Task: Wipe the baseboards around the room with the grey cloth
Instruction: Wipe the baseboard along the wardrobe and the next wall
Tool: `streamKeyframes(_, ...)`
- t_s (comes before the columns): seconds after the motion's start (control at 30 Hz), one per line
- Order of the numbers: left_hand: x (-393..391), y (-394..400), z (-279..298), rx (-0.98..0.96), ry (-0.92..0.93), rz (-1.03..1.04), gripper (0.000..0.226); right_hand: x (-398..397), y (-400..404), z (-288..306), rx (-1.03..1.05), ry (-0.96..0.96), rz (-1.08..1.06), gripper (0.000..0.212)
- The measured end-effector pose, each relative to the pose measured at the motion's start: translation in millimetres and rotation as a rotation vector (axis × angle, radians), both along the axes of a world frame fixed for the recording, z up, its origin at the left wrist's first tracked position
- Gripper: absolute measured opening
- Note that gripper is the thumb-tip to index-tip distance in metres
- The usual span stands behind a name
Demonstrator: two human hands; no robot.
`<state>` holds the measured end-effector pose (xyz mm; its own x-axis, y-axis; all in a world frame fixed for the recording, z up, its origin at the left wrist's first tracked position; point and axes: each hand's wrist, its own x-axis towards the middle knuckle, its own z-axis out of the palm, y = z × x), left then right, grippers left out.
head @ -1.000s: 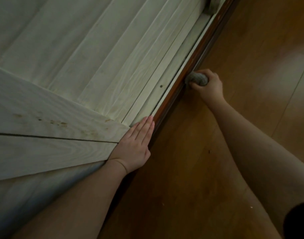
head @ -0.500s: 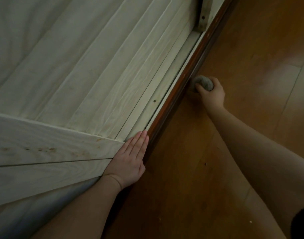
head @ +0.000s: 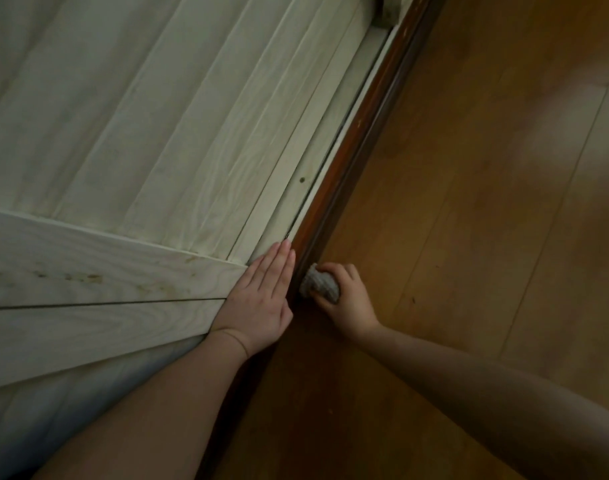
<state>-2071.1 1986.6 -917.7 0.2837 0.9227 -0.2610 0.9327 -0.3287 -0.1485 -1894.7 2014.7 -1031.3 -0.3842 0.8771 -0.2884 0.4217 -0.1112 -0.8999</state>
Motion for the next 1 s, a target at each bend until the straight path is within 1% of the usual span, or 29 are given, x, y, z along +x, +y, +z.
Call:
streamKeyframes(0.17, -1, 0, -2, 0.002, -0.001, -0.006, 0.072, 19, 49, 3, 0.118, -0.109, 0.108, 0.047)
streamKeyframes(0.3, 1, -1, -2, -0.018, 0.018, 0.001, 0.073, 33, 97, 16, 0.197, -0.212, 0.194, 0.042)
streamKeyframes(0.33, 0, -2, -1, -0.023, 0.018, 0.003, 0.073, 36, 109, 20, 0.193, -0.227, 0.151, 0.041)
streamKeyframes(0.43, 0, -1, 1, -0.018, 0.025, 0.003, 0.073, 44, 146, 35, 0.148, -0.223, -0.096, 0.037)
streamKeyframes(0.47, 0, -1, 1, -0.014, 0.026, 0.007, 0.072, 45, 156, 41, 0.151, -0.219, -0.145, 0.037)
streamKeyframes(0.57, 0, -1, 1, -0.01, 0.034, 0.018, 0.072, 52, 166, 50, 0.174, -0.21, -0.184, 0.042)
streamKeyframes(0.67, -1, -2, 0, -0.023, 0.051, 0.032, 0.071, 68, 149, 44, 0.16, -0.176, -0.243, 0.042)
streamKeyframes(0.83, -1, -4, 3, -0.005, 0.1, 0.047, 0.072, 108, 116, 27, 0.079, -0.241, -0.305, 0.038)
streamKeyframes(0.9, -1, 1, 6, -0.023, 0.081, 0.001, 0.074, 124, 108, 24, 0.075, -0.246, -0.331, 0.037)
streamKeyframes(1.0, 7, 22, 10, -0.058, 0.077, -0.172, 0.072, 144, 101, 24, 0.079, -0.238, -0.361, 0.039)
